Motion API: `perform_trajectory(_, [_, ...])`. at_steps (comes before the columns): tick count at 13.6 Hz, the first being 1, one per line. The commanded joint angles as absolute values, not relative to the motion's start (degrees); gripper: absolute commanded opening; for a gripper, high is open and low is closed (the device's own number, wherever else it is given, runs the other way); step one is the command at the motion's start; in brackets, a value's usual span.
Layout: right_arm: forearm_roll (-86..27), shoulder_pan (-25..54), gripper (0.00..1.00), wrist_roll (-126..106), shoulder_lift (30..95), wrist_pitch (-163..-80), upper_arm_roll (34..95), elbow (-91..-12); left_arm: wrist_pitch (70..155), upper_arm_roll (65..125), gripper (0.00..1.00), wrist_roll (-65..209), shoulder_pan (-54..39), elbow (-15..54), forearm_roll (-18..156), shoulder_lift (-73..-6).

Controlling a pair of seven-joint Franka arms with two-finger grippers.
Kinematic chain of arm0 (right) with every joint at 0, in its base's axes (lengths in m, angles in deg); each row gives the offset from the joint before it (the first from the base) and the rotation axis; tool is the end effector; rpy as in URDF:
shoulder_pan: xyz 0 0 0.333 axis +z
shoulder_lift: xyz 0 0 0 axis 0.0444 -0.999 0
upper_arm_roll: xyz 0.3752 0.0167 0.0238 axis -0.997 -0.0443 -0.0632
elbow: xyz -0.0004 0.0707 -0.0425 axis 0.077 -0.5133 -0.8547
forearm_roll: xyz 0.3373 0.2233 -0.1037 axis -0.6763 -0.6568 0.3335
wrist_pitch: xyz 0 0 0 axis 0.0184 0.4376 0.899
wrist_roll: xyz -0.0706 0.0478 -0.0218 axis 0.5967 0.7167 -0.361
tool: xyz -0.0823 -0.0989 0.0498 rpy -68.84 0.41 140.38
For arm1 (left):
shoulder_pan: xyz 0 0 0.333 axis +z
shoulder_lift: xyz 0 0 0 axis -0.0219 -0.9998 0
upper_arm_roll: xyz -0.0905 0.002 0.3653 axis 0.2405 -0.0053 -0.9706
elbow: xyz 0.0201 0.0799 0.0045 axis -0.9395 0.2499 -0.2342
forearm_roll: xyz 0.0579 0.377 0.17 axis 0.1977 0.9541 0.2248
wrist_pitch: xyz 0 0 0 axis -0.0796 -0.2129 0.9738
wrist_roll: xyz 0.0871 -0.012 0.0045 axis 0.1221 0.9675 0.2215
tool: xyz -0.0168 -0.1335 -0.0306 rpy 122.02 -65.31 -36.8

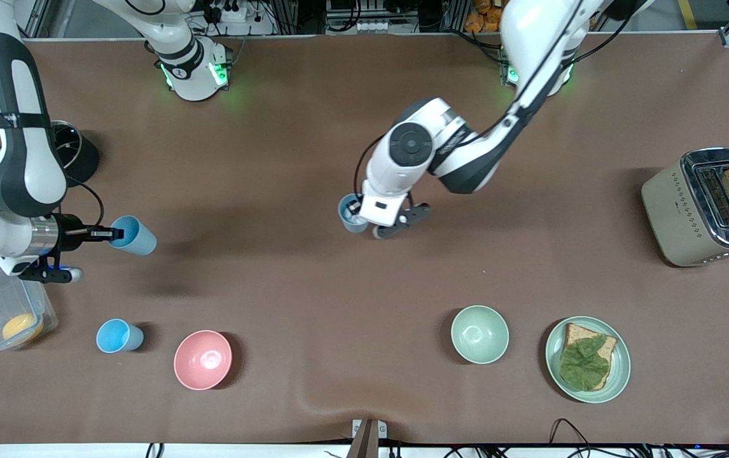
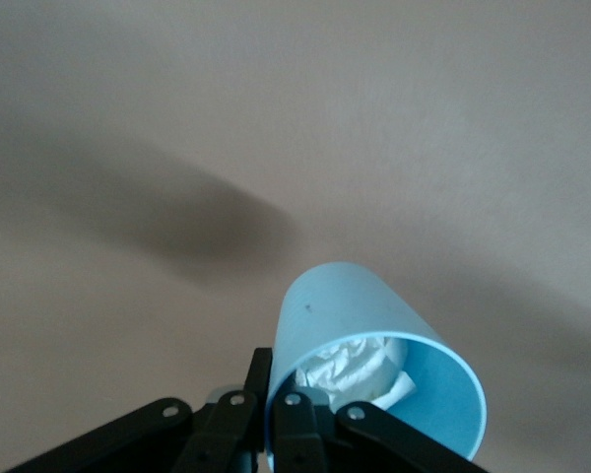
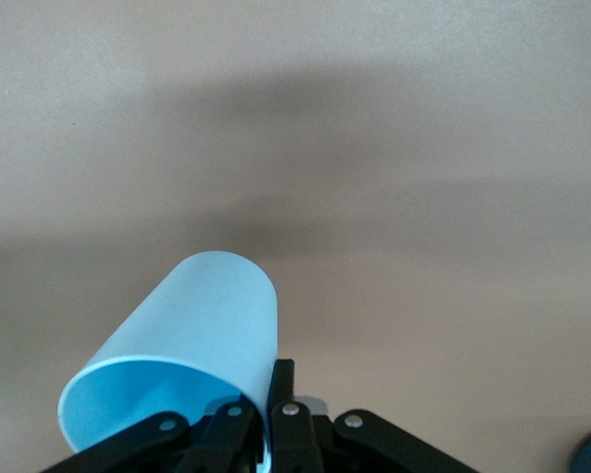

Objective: Stack blue cups with both arms

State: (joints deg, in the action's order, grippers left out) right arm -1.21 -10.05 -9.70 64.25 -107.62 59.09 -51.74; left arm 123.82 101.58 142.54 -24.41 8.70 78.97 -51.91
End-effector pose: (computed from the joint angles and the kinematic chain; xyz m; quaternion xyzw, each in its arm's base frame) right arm 0.6470 -0.0692 0.3535 -0.9825 0.0479 0.1569 0.0878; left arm 0.5317 -0.5553 0.3022 0.9551 0.2665 -0.0906 0.0929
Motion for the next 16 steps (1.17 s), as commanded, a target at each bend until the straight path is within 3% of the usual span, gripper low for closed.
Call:
perform_trajectory(1, [-2.41,-8.88,0.0,-12.68,64.67,-105.77,59.01,-50.68,126.63,101.01,0.0,144.45,-25.9,7.48,78.7,-55.22])
perform_trajectory(6, [-2.59,-7.47,0.0,-15.76,64.75,-104.45,58.92,-49.62,128.57,100.48,0.0,144.37,-26.17,7.92,79.05,-59.27])
perform_trajectory(9, [-4.61,-4.23,0.0,-22.95,65.1,-100.25,58.92,-46.12,128.57,99.69,0.29,144.37,-26.34,8.09,81.07,-60.15])
perform_trajectory(10, [-5.65,-2.3,0.0,-26.8,65.02,-98.14,58.92,-43.84,128.57,99.6,0.55,144.28,-26.34,8.09,81.07,-60.15])
perform_trajectory(11, [-6.36,-0.11,0.0,-31.02,64.93,-96.73,59.01,-41.99,128.57,99.43,1.0,144.02,-26.25,8.09,81.25,-59.89])
perform_trajectory(14, [-6.63,4.82,0.0,-39.83,64.84,-96.8,58.92,-40.39,127.18,99.42,1.0,144.63,-25.56,8.09,81.87,-56.92])
perform_trajectory(16, [-6.72,7.73,0.0,-44.75,64.75,-97.24,58.92,-39.69,121.75,99.43,1.0,146.11,-25.37,8.01,81.87,-51.48])
